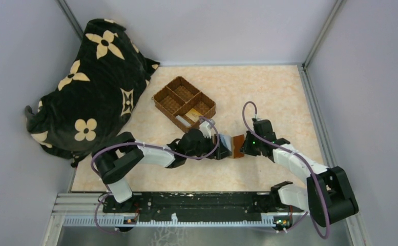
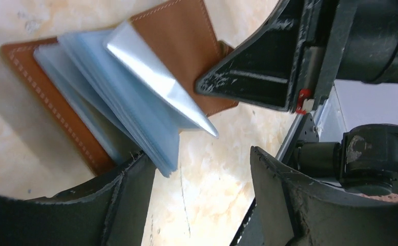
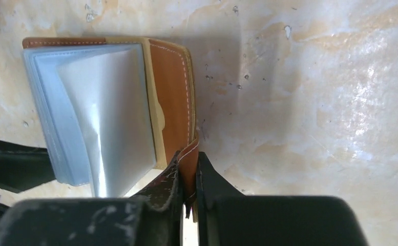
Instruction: Take the credit cards out of the card holder
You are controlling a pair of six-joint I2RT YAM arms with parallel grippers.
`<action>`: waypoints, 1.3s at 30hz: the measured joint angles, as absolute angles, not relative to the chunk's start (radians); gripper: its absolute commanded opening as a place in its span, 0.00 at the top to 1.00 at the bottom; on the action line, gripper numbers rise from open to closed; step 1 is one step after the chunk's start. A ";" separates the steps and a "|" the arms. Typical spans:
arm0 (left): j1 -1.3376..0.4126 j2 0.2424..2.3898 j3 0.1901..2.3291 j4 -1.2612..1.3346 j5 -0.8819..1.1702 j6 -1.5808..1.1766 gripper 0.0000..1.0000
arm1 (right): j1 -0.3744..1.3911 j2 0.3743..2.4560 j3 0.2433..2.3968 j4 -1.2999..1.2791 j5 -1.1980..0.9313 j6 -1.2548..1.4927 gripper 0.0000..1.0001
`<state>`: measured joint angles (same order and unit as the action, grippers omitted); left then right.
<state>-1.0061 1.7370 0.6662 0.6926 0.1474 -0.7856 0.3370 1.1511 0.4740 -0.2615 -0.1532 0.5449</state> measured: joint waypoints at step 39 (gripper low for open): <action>-1.003 1.967 0.854 0.748 0.252 -0.770 0.27 | 0.332 0.850 0.556 -0.396 -0.046 0.579 0.83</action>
